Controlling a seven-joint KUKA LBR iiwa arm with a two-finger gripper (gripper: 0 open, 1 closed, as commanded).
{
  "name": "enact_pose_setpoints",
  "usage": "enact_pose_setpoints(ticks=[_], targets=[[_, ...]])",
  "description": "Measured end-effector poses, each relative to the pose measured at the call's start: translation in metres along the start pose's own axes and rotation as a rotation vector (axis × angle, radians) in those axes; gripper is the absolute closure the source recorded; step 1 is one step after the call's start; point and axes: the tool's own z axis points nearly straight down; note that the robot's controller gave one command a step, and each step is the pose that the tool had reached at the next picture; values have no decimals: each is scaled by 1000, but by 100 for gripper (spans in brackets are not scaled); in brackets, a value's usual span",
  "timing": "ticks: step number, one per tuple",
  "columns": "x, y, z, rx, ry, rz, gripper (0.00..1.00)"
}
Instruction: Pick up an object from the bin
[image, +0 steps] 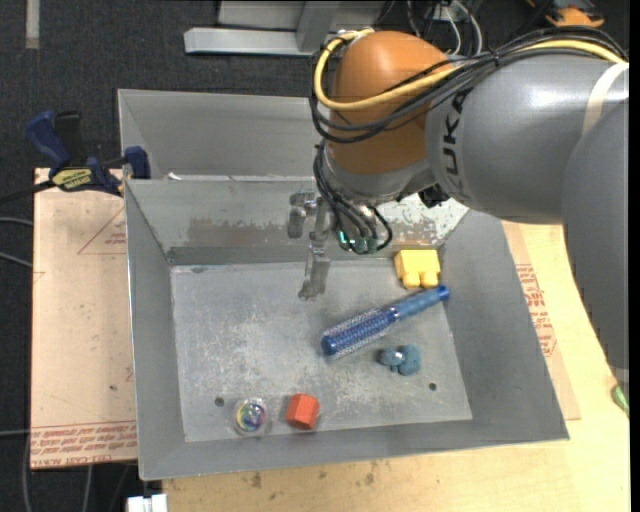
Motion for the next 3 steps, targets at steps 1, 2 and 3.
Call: enact_pose_setpoints(ticks=[1,2,3], targets=[[30,-22,-12,2,-7,-185,0],[42,-65,68,2,-1,-551,0],[47,-67,147,-1,0,-479,0]])
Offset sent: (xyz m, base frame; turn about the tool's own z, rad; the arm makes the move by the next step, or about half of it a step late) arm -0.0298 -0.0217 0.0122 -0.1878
